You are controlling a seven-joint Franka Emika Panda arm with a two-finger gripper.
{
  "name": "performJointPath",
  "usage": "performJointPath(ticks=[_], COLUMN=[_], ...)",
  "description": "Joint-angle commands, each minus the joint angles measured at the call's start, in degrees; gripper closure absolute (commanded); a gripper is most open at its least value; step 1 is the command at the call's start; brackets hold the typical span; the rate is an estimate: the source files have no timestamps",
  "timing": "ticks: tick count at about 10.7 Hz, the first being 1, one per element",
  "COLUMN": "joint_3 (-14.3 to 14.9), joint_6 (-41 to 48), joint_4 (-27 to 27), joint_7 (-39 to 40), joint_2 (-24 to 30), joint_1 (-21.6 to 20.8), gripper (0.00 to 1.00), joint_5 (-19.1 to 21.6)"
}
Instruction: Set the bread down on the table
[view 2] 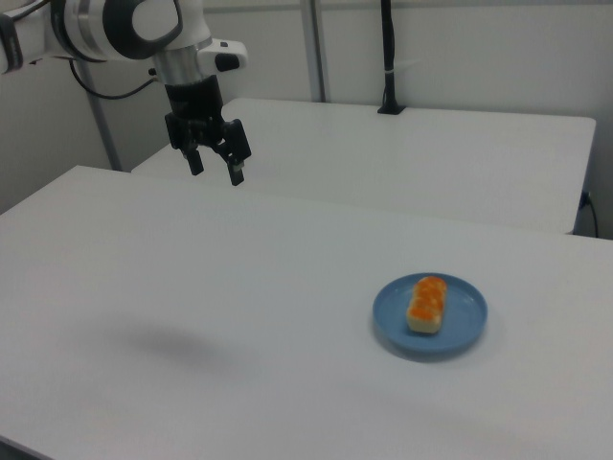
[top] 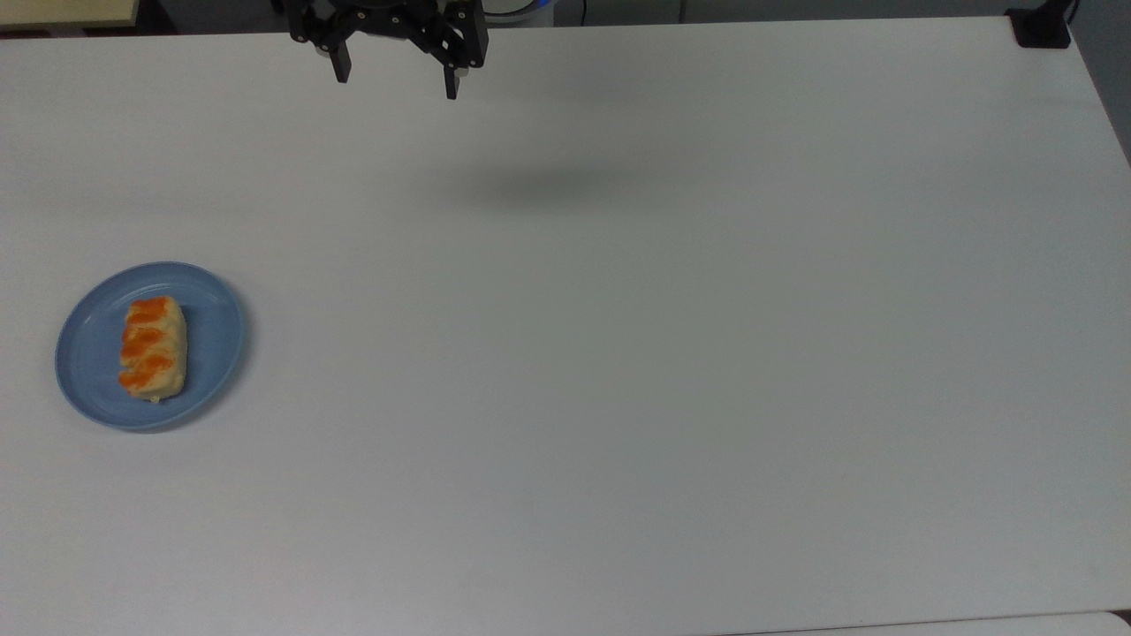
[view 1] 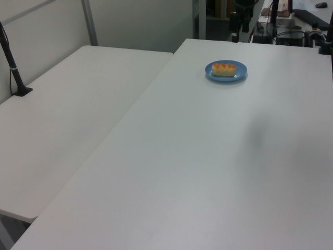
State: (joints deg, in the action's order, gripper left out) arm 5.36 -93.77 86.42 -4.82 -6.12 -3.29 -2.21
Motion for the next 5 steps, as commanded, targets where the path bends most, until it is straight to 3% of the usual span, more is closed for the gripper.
performJointPath(ticks=[1, 5], joint_3=[0.5, 0.4], joint_6=[-0.7, -0.7], joint_4=[1.2, 1.4], joint_7=[0.2, 0.2], joint_2=[0.8, 0.6], joint_1=[-0.7, -0.7], gripper=[0.0, 0.0], joint_5=[-0.5, -0.5])
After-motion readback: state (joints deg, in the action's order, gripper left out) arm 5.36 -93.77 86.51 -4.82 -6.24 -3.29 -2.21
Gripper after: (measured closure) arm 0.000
